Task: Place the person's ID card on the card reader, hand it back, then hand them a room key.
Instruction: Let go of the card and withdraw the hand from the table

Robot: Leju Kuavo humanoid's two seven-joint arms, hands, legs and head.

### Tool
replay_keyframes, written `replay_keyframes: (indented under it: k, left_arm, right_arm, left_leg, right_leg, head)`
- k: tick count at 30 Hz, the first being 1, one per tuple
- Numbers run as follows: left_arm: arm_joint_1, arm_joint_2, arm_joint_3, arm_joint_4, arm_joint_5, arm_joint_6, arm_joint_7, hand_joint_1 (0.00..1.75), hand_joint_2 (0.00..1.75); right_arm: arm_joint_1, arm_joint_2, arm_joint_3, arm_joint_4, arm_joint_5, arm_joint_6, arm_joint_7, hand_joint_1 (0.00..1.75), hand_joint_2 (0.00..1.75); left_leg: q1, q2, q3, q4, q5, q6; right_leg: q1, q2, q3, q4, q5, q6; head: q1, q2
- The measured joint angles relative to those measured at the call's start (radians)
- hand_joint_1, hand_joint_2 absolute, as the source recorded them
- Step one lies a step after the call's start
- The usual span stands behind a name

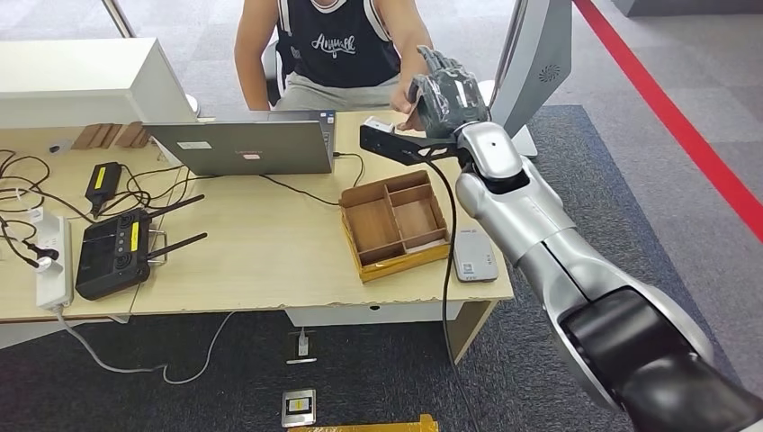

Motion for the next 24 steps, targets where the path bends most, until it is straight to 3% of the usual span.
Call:
replay_keyframes:
  k: [4, 8, 9, 13, 24]
  left_arm:
    - [0.004, 0.004, -0.001, 0.0, 0.01, 0.0, 0.0, 0.0, 0.0]
    - [0.008, 0.006, -0.001, 0.0, 0.016, 0.0, -0.002, 0.0, 0.0]
    - [0.009, 0.007, -0.001, 0.0, 0.017, 0.0, -0.004, 0.0, 0.0]
    - [0.012, 0.009, -0.001, 0.0, 0.016, 0.001, -0.012, 0.0, 0.0]
    - [0.013, 0.01, -0.001, 0.0, 0.0, 0.003, -0.013, 0.0, 0.0]
  right_arm:
    - [-0.017, 0.028, 0.008, 0.073, -0.003, -0.001, -0.006, 1.69, 1.75]
    - [-0.02, 0.052, 0.015, 0.127, -0.004, -0.001, -0.011, 0.0, 1.75]
    - [-0.02, 0.057, 0.017, 0.138, -0.004, -0.003, -0.011, 0.0, 1.75]
    - [-0.02, 0.071, 0.025, 0.172, -0.004, -0.022, -0.004, 0.0, 0.0]
    - [-0.029, 0.082, 0.039, 0.218, -0.01, -0.043, 0.003, 0.0, 0.0]
  left_leg:
    - [0.0, 0.0, 0.0, 0.0, 0.0, 0.0]
    - [0.0, 0.0, 0.0, 0.0, 0.0, 0.0]
    - [0.0, 0.0, 0.0, 0.0, 0.0, 0.0]
    - [0.0, 0.0, 0.0, 0.0, 0.0, 0.0]
    - [0.0, 0.0, 0.0, 0.0, 0.0, 0.0]
  right_leg:
    - [0.0, 0.0, 0.0, 0.0, 0.0, 0.0]
    - [0.0, 0.0, 0.0, 0.0, 0.0, 0.0]
    - [0.0, 0.0, 0.0, 0.0, 0.0, 0.0]
    - [0.0, 0.0, 0.0, 0.0, 0.0, 0.0]
    - [0.0, 0.0, 0.0, 0.0, 0.0, 0.0]
  head:
    - [0.0, 0.0]
    - [0.0, 0.0]
    - [0.0, 0.0]
    - [0.0, 0.0]
    - [0.0, 0.0]
